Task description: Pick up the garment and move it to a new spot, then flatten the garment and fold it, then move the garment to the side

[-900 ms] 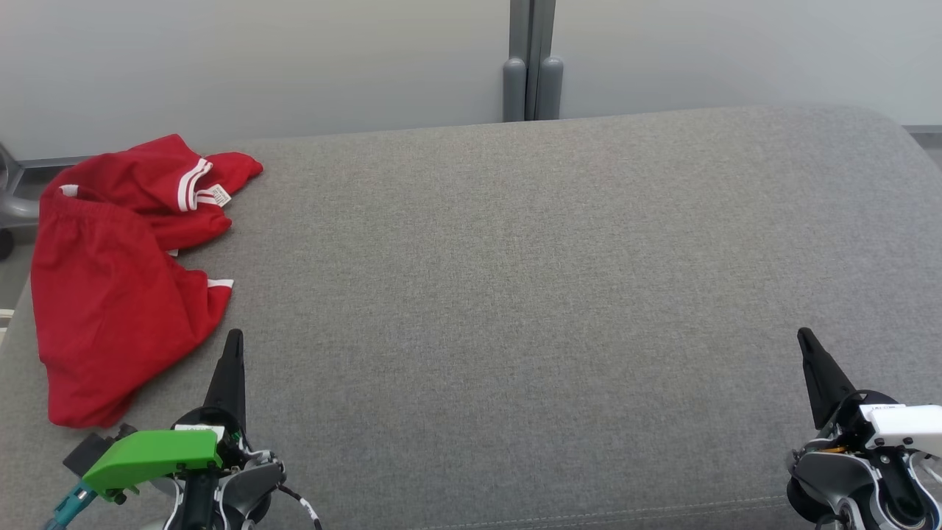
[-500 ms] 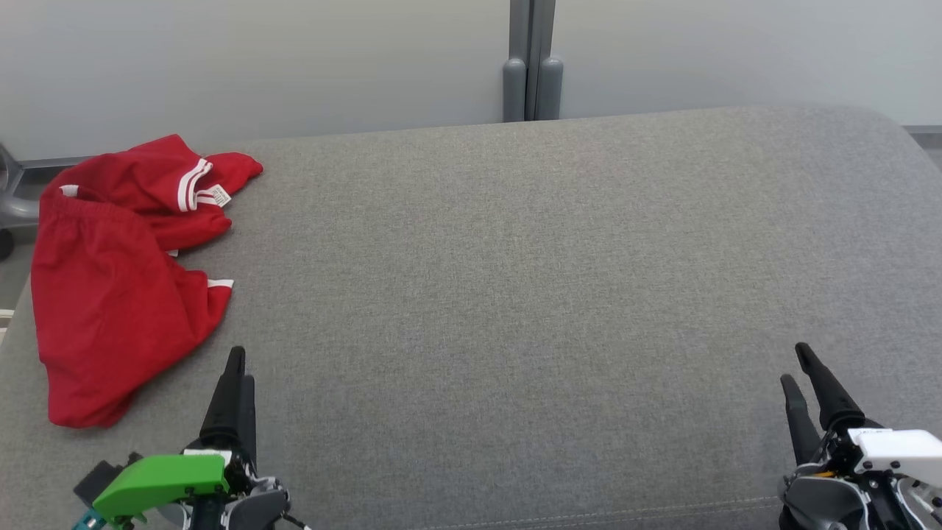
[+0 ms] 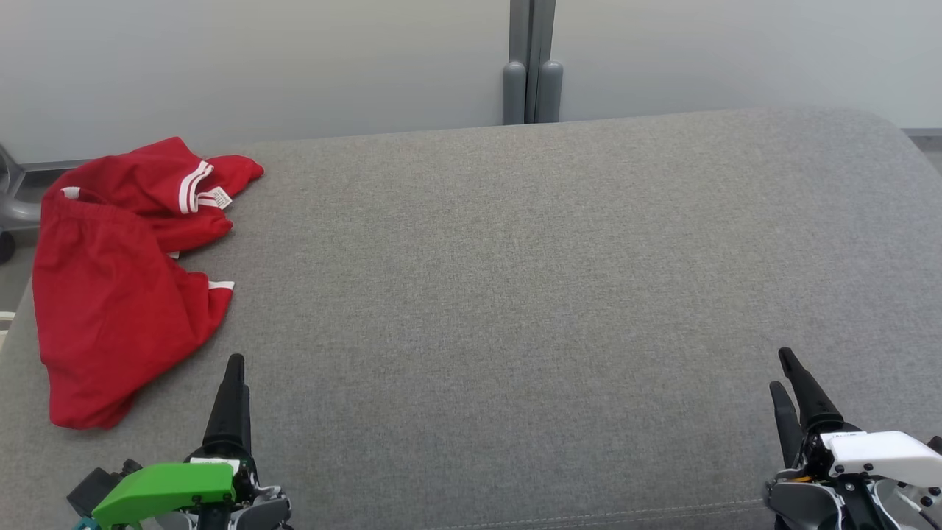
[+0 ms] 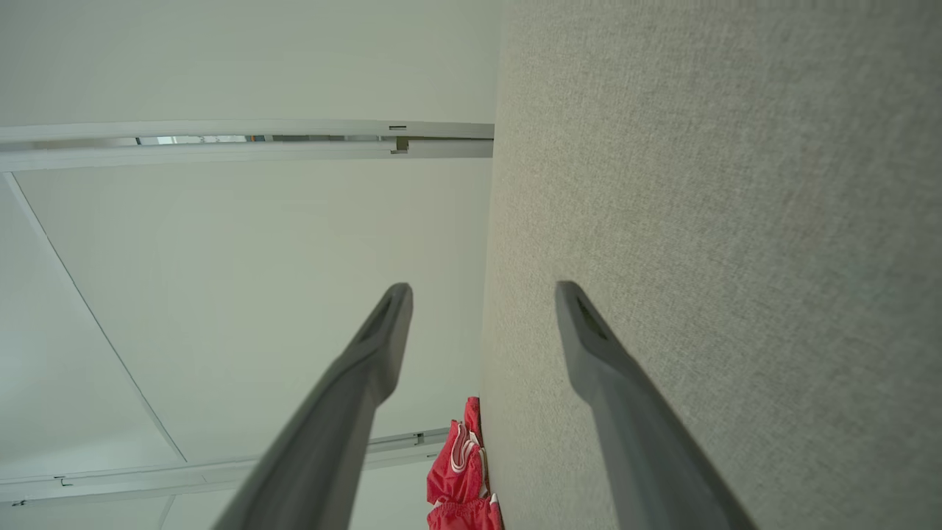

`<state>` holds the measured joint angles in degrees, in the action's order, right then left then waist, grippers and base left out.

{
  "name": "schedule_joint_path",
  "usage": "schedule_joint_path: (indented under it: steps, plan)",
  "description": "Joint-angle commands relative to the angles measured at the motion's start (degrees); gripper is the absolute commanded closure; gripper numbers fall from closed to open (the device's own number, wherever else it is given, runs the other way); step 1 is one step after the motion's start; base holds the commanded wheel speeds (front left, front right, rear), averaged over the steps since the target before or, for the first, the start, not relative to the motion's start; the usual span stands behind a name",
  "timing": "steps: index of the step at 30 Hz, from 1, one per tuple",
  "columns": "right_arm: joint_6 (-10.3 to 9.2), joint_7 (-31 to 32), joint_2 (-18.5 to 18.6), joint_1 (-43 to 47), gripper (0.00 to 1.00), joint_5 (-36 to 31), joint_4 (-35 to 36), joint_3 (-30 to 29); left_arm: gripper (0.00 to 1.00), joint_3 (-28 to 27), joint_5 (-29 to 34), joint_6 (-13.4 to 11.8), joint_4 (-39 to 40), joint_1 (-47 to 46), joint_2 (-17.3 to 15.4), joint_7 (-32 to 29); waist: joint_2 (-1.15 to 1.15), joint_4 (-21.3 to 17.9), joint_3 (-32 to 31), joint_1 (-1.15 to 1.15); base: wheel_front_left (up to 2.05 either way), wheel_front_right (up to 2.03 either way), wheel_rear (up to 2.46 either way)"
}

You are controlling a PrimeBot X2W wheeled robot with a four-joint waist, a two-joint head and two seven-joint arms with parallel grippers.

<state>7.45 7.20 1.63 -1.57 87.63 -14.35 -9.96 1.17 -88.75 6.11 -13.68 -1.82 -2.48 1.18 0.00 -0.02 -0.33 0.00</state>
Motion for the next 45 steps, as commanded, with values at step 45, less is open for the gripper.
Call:
schedule_joint_path:
  steps: [45]
  plan:
    - [0.03,-12.4,1.0,-0.3,0.00,-51.1,9.4,10.7,0.00,3.5,50.8,-5.7,7.8,3.7,-2.8,7.7,0.00,0.0,-1.6,0.00,0.00,0.00,0.00]
